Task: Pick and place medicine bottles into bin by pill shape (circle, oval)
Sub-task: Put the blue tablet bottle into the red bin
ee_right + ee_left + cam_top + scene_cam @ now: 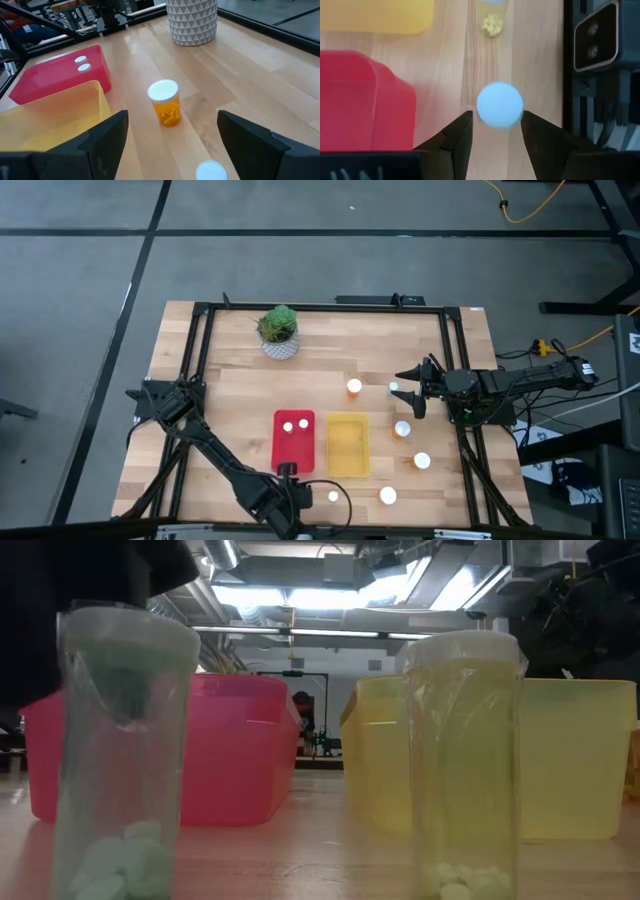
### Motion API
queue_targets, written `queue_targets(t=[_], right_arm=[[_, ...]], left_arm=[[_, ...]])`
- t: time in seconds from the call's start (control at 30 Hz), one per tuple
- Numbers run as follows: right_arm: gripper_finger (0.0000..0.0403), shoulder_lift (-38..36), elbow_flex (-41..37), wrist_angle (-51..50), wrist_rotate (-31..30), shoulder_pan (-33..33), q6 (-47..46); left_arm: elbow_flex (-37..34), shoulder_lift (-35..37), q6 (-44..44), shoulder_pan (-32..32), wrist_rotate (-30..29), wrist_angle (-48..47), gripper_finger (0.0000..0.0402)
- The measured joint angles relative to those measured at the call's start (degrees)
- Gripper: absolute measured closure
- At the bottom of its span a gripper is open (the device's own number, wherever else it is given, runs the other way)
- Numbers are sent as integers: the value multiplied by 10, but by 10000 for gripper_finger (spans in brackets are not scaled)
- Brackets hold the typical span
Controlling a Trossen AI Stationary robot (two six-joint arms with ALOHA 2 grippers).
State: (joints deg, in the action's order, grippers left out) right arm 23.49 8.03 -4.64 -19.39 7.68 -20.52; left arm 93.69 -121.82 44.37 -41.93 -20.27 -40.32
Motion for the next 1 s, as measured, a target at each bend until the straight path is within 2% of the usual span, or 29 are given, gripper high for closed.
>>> queue_targets(t=[0.7,1.0], right_arm=[[95,0,0,-1,0,0,0],[95,0,0,-1,0,0,-2]], left_arm=[[0,0,-15,7,-2,25,243],[0,0,-15,11,-14,25,297]])
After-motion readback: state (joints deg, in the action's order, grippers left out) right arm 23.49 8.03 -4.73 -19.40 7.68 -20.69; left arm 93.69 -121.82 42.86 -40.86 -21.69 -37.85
